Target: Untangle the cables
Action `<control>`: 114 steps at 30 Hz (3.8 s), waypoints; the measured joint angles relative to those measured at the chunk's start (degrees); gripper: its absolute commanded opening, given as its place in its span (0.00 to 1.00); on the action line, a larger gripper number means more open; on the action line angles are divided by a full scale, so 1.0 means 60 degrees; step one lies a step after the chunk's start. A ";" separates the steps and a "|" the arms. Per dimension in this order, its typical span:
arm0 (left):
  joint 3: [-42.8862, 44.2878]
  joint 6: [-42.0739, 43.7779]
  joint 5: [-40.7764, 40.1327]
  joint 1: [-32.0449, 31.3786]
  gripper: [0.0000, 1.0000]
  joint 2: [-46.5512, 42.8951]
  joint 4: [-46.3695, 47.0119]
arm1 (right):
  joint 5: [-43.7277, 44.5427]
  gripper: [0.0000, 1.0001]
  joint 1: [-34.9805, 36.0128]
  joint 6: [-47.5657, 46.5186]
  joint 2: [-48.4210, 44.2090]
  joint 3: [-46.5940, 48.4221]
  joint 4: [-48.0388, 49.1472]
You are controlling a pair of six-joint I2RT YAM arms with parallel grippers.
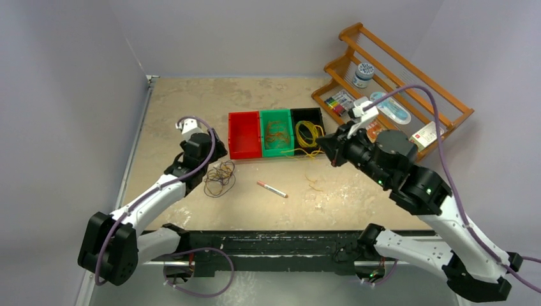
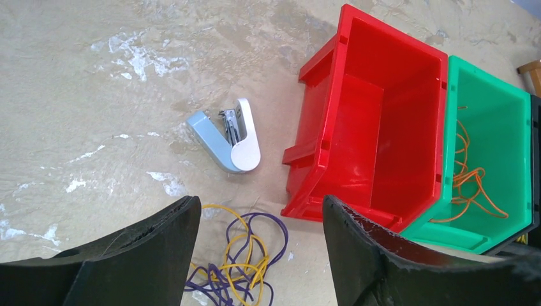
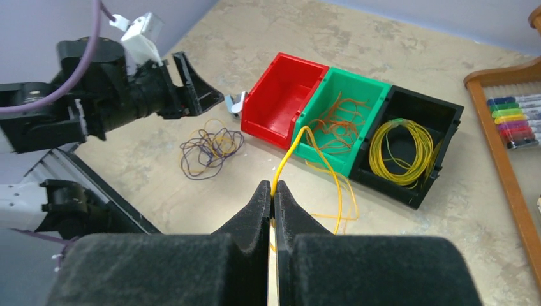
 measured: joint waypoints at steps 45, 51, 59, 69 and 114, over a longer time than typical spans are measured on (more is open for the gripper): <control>0.0430 0.0215 0.0499 0.0000 0.68 0.0834 0.0397 | -0.0138 0.64 -0.0539 0.2368 0.4357 -0.2568 -0.1005; 0.0390 0.0215 0.0565 0.0000 0.68 0.0816 0.0401 | -0.1479 0.80 -0.0561 0.2182 0.4226 -0.3373 -0.0240; 0.0244 0.0215 0.0634 0.0000 0.68 0.0743 0.0455 | -0.2663 0.88 -0.0412 0.1807 0.4258 -0.3810 0.0543; 0.0244 0.0215 0.0750 0.0000 0.68 0.0674 0.0466 | -0.1960 0.91 0.0495 0.2135 0.5632 -0.3810 0.0630; 0.0244 0.0211 0.1067 0.0000 0.66 0.0947 0.0688 | 0.0168 0.00 0.0834 0.3206 0.5490 -0.4014 0.0674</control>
